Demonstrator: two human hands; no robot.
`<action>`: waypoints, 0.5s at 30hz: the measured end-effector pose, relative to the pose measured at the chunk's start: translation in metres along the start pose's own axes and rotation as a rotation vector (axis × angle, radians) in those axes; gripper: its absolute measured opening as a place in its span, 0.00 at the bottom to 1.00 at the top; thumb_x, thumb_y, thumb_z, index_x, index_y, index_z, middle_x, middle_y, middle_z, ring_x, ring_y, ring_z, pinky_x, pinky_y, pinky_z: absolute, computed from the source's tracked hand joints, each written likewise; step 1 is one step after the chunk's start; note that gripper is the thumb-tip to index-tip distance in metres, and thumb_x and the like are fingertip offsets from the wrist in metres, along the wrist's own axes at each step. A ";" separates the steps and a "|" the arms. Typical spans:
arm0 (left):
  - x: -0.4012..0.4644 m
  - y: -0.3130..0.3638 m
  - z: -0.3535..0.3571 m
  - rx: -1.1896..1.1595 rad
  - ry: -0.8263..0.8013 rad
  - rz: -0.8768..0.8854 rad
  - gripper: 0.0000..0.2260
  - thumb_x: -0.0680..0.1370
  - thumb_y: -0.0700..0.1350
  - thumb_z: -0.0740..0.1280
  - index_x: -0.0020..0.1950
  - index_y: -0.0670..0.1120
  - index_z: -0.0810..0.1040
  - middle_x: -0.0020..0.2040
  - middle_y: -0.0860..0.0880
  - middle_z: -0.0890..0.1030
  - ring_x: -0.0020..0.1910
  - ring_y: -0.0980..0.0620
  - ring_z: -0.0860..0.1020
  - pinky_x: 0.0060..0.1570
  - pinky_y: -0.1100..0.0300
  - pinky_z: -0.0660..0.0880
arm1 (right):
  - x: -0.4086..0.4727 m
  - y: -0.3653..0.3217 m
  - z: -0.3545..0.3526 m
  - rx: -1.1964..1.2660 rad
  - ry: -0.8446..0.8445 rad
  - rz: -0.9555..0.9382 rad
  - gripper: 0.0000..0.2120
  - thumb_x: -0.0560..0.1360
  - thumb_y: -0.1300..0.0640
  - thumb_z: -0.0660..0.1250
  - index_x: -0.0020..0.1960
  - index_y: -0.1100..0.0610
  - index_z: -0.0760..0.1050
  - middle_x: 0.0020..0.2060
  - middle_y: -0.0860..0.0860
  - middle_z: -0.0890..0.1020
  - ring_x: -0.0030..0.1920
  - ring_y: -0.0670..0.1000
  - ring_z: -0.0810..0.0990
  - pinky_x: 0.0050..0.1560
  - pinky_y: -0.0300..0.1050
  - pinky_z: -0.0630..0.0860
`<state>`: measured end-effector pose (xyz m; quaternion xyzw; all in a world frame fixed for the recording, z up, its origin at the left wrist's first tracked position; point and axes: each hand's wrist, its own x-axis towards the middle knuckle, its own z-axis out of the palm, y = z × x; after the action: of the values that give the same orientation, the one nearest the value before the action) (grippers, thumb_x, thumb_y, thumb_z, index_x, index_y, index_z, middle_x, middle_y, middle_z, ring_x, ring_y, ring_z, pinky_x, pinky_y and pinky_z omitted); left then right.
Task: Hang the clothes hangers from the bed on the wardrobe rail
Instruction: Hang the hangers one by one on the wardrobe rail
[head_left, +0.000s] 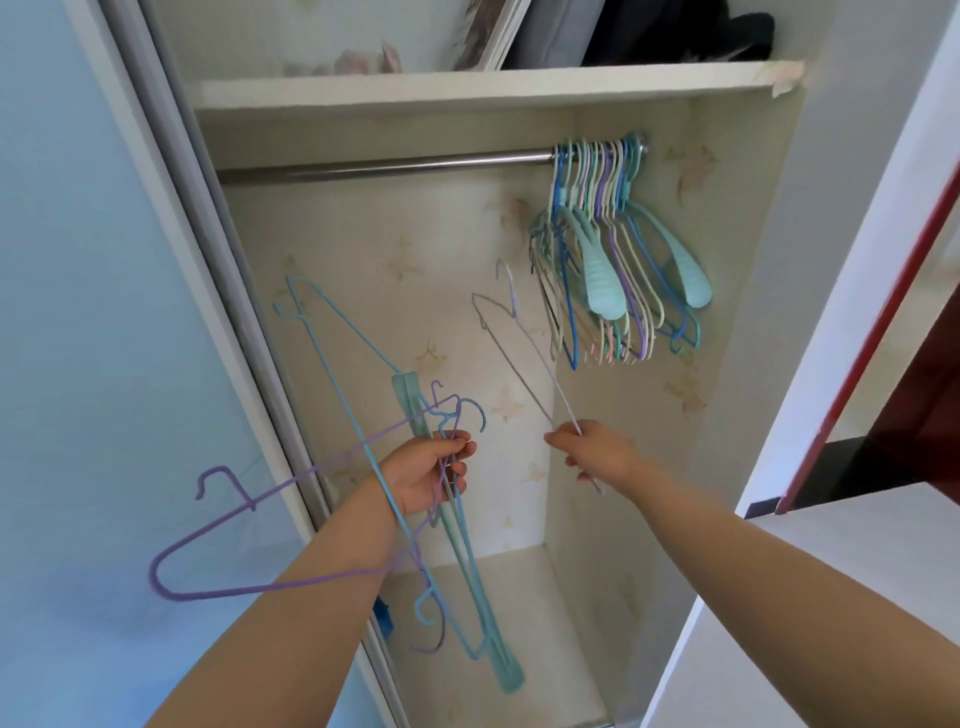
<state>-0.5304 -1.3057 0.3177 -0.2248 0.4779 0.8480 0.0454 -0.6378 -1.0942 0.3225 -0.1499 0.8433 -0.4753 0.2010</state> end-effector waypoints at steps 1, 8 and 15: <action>0.000 0.005 0.002 0.001 0.004 0.010 0.11 0.81 0.36 0.57 0.43 0.46 0.74 0.33 0.49 0.81 0.22 0.56 0.72 0.25 0.66 0.71 | 0.000 -0.013 0.001 0.072 -0.009 -0.005 0.07 0.77 0.54 0.64 0.47 0.59 0.71 0.39 0.54 0.72 0.38 0.49 0.73 0.30 0.39 0.72; 0.002 0.046 0.017 0.047 0.083 0.097 0.12 0.82 0.36 0.56 0.41 0.47 0.72 0.29 0.51 0.80 0.19 0.57 0.70 0.23 0.68 0.68 | 0.003 -0.092 0.000 0.313 0.062 -0.059 0.21 0.82 0.44 0.50 0.62 0.59 0.68 0.49 0.56 0.76 0.37 0.50 0.75 0.29 0.44 0.75; -0.004 0.070 0.028 0.059 0.079 0.199 0.10 0.82 0.38 0.58 0.43 0.48 0.74 0.27 0.52 0.79 0.19 0.58 0.70 0.23 0.70 0.66 | 0.020 -0.162 -0.031 0.294 0.146 -0.108 0.32 0.78 0.34 0.47 0.58 0.60 0.72 0.46 0.58 0.77 0.37 0.53 0.75 0.32 0.42 0.72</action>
<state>-0.5570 -1.3198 0.3868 -0.2079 0.5242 0.8242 -0.0512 -0.6600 -1.1616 0.4729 -0.1290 0.7679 -0.6132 0.1334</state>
